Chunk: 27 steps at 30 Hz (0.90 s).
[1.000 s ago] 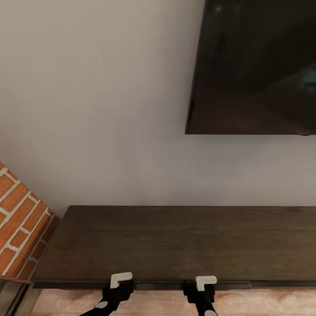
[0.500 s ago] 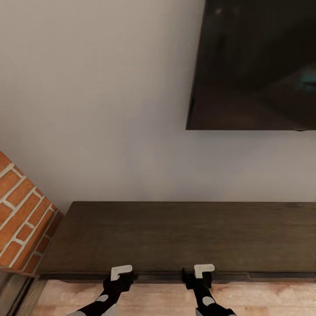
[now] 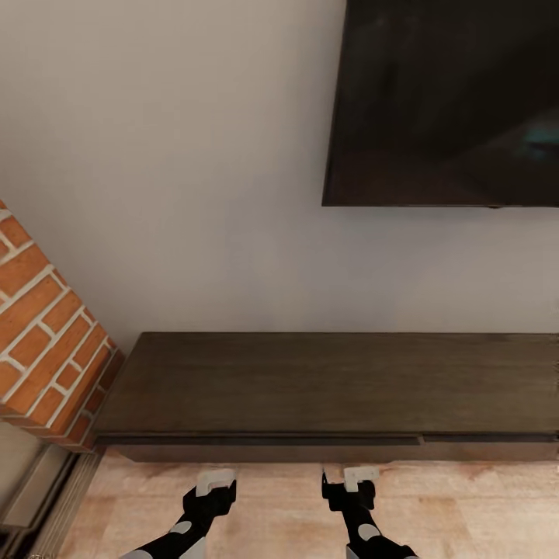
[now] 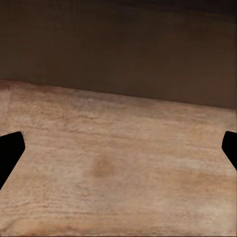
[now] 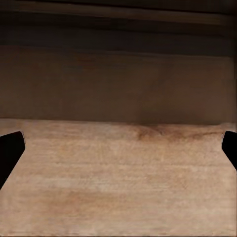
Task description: Place each of the two pumpkins and all three candles from the living room inside a cabinet in the living room (use any cabinet), then make sure every cabinet is closed, and position the cauldron so it is next to a table in the living room.
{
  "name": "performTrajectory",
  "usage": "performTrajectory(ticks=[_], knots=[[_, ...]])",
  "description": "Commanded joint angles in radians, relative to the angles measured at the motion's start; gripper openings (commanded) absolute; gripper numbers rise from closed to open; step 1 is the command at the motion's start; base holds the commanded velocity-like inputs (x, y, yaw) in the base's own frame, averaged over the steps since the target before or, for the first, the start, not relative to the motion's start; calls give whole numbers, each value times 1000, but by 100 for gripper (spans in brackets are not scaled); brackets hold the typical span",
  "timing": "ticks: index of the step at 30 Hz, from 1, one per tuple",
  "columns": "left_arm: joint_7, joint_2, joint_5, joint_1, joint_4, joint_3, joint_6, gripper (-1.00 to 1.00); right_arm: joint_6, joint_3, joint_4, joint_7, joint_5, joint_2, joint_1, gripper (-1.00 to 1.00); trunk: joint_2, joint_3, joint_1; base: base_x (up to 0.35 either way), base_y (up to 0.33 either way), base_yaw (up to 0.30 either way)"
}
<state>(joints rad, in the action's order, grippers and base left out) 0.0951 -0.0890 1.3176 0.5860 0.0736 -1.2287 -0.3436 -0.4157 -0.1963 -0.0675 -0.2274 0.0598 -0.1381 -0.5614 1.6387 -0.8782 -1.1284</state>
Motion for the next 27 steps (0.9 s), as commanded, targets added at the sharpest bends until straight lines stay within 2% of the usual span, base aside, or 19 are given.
performTrajectory(ticks=[1, 10, 27], knots=[[0, 0, 0, 0, 0, 0, 0, 100, 0, 0, 0, 0, 0, 0, 0, 100, 0, 0, 0, -335, 0, 0], [0, 1, 0, 0, 0, -1, 0, 100, 0, 0, 1, 0, 0, 1, 0, 100, 0, 0, 0, -274, 0, 0], [-1, 2, 2, -16, -12, -1, 2, 100, 0, -4, 27, 5, -1, 5, 15, 100, 0, 0, 0, -10, 0, 0]])
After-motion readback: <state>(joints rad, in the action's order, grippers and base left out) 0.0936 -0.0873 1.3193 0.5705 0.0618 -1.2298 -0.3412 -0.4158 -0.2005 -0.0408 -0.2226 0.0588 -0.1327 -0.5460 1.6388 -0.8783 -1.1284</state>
